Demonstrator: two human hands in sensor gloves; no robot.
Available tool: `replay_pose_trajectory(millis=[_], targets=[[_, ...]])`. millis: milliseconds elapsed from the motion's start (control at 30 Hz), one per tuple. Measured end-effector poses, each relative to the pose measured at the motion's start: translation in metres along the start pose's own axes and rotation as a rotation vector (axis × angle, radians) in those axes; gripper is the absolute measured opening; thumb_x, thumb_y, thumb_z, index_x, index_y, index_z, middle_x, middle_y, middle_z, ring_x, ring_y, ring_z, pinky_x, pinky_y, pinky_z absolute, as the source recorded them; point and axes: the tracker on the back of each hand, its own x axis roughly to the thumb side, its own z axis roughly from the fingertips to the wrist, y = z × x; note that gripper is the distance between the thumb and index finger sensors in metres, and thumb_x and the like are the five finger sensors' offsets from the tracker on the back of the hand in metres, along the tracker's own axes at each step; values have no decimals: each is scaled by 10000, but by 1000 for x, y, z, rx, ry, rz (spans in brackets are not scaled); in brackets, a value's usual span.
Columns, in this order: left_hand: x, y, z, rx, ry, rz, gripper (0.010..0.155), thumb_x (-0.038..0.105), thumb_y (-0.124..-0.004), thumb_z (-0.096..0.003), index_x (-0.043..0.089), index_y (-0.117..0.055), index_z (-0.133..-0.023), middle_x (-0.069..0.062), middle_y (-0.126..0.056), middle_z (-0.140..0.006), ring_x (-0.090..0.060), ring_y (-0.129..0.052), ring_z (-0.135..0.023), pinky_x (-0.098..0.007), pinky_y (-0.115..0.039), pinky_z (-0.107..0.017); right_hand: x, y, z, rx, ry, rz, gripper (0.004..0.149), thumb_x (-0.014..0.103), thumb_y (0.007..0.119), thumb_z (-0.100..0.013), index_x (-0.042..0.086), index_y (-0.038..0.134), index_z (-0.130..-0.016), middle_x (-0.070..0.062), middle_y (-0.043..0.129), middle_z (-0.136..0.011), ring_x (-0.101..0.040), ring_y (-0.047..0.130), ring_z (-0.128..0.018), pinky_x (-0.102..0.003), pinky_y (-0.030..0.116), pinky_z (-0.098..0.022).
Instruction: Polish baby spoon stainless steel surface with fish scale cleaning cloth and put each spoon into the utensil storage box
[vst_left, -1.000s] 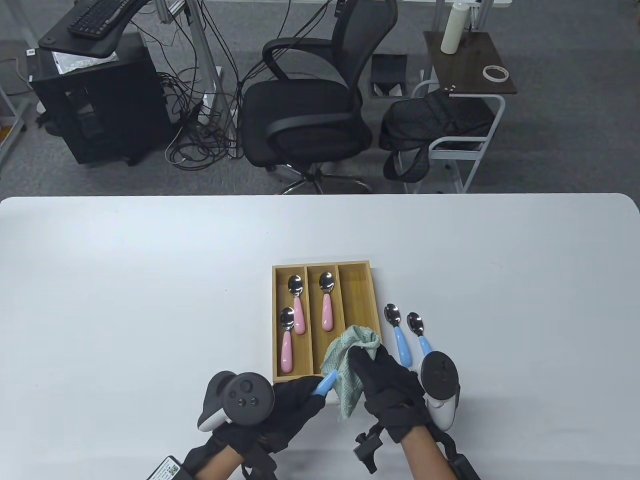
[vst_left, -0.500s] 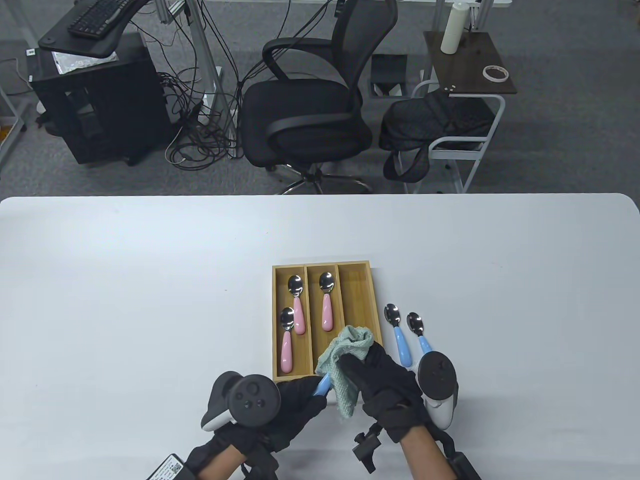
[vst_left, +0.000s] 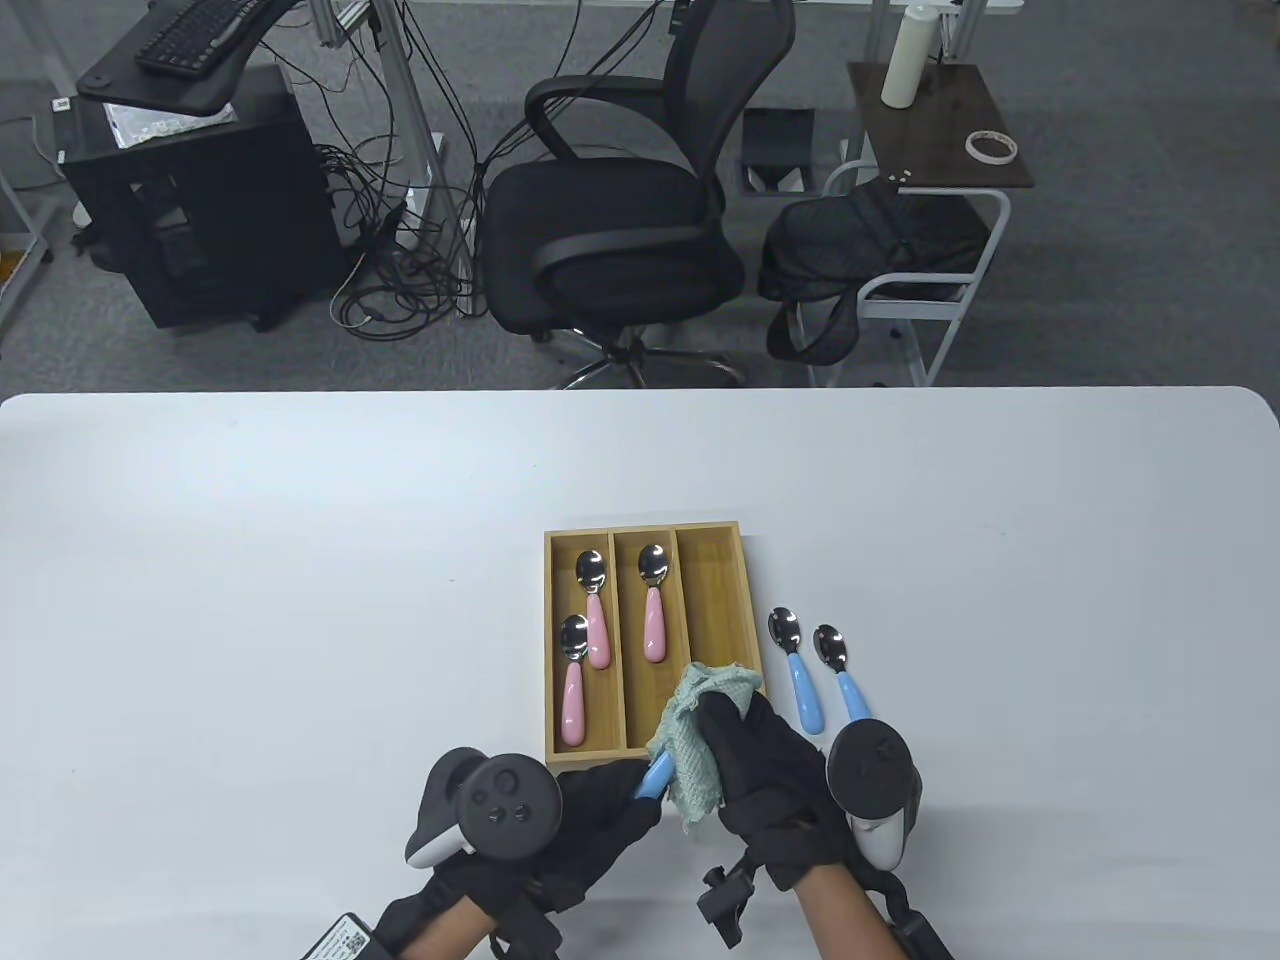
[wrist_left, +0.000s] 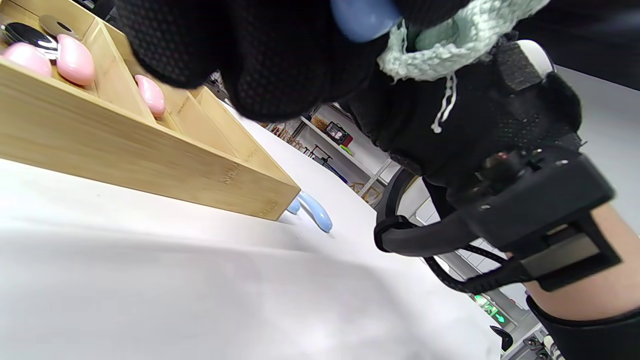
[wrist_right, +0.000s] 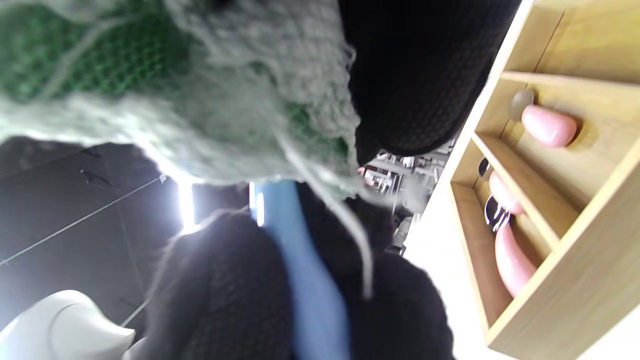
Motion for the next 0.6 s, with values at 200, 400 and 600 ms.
replay_pose_trajectory(millis=[200, 400, 600], targets=[[-10, 2, -1, -14, 30, 26, 560, 449, -554, -634, 82, -646, -1047, -56, -875, -834, -231, -978, -599, -537, -806, -559, -11, 3, -7, 131, 76, -218, 492, 233, 676, -658, 26, 463, -1050, -182, 728, -977, -281, 961, -780, -414, 894, -583], [-5, 2, 1, -14, 15, -40, 556, 453, -549, -632, 97, -644, -1048, -55, -875, -840, -229, -979, -593, -536, -807, -559, -8, 1, -5, 73, 59, -146, 514, 277, 809, -613, 120, 545, -1025, -92, 806, -915, -216, 1000, -687, -386, 912, -536], [-1, -1, -1, -29, 4, -45, 553, 458, -543, -631, 111, -638, -1050, -50, -876, -839, -225, -980, -588, -534, -807, -560, -6, -1, -2, 5, 67, -109, 530, 415, 851, -552, 190, 606, -963, -22, 844, -835, -161, 1007, -608, -352, 914, -491]])
